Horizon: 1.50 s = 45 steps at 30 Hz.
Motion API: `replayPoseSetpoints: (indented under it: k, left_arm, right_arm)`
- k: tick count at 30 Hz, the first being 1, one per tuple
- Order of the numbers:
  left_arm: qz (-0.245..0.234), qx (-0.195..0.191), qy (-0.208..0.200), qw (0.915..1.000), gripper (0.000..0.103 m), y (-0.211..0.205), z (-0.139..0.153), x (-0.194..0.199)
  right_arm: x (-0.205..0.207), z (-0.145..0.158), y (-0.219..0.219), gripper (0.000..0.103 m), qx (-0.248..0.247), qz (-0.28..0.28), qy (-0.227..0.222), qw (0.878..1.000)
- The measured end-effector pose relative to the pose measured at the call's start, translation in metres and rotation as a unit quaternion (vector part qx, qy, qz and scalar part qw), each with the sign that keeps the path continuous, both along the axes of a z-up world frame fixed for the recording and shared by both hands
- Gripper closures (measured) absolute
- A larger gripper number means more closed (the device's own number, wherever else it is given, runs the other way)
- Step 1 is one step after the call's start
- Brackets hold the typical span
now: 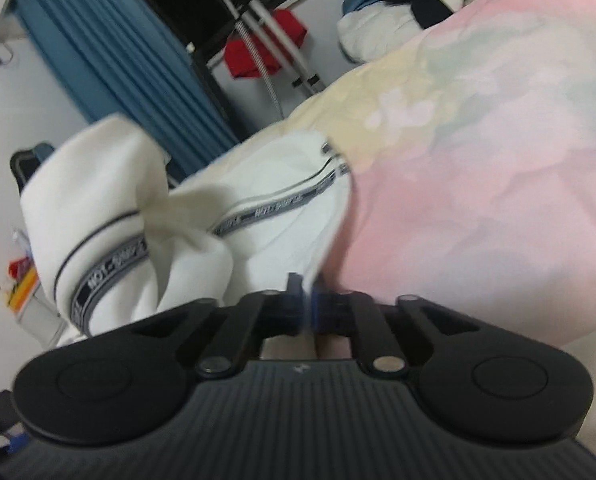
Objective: Fold clothes
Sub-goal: 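Grasp the sweatpants edge by the stripe with the right gripper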
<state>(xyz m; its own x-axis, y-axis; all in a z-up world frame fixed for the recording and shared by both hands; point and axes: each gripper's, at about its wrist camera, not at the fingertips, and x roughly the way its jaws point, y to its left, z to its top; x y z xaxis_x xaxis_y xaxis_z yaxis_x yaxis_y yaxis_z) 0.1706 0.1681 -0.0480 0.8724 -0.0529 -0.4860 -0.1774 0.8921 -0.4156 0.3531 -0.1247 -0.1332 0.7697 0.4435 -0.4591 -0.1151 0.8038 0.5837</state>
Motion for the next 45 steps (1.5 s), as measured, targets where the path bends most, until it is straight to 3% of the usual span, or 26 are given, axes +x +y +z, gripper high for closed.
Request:
replayPoseSetpoints:
  k: [3, 5, 8, 11, 17, 22, 24, 27, 32, 37, 40, 45]
  left_arm:
    - [0.005, -0.005, 0.013, 0.9999, 0.013, -0.001, -0.005, 0.009]
    - [-0.001, 0.003, 0.012, 0.9999, 0.013, -0.005, -0.006, 0.013]
    - [-0.015, 0.010, 0.006, 0.9998, 0.013, -0.009, -0.004, 0.016]
    - [-0.022, 0.010, 0.003, 0.9997, 0.013, -0.013, -0.004, 0.021]
    - [-0.028, 0.008, -0.002, 0.9996, 0.013, -0.012, -0.007, 0.025]
    - [-0.035, -0.003, 0.005, 0.9994, 0.013, -0.011, -0.012, 0.029]
    - [-0.038, -0.005, 0.005, 0.9993, 0.013, -0.011, -0.012, 0.029]
    - [-0.042, -0.008, 0.006, 0.9991, 0.013, -0.010, -0.013, 0.028]
    - [-0.040, -0.016, 0.013, 0.9990, 0.013, -0.008, -0.016, 0.028]
    - [-0.040, -0.011, 0.017, 0.9990, 0.013, -0.009, -0.017, 0.027]
    - [-0.040, -0.004, 0.021, 0.9990, 0.013, -0.012, -0.019, 0.027]
    - [-0.039, -0.001, 0.025, 0.9990, 0.013, -0.016, -0.022, 0.025]
  right_arm:
    - [-0.005, 0.021, -0.017, 0.096, -0.013, -0.008, -0.028, 0.999]
    - [-0.007, 0.049, -0.032, 0.096, -0.044, -0.014, -0.061, 0.997]
    - [-0.005, 0.089, -0.066, 0.096, -0.066, -0.041, -0.088, 0.993]
    - [0.007, 0.133, -0.105, 0.096, -0.118, -0.075, -0.103, 0.985]
    - [0.045, 0.225, -0.175, 0.096, -0.252, -0.159, -0.107, 0.949]
    - [0.042, 0.283, -0.222, 0.096, -0.265, -0.217, -0.198, 0.918]
    - [0.038, 0.277, -0.232, 0.096, -0.298, -0.228, -0.196, 0.906]
    - [0.034, 0.232, -0.256, 0.096, -0.322, -0.232, -0.133, 0.908]
    - [0.001, 0.124, -0.288, 0.096, -0.298, -0.252, -0.016, 0.921]
    - [-0.042, 0.038, -0.308, 0.096, -0.234, -0.282, 0.061, 0.928]
    - [-0.070, 0.017, -0.304, 0.096, -0.195, -0.296, 0.054, 0.934]
    - [-0.086, 0.047, -0.304, 0.096, -0.168, -0.314, 0.003, 0.934]
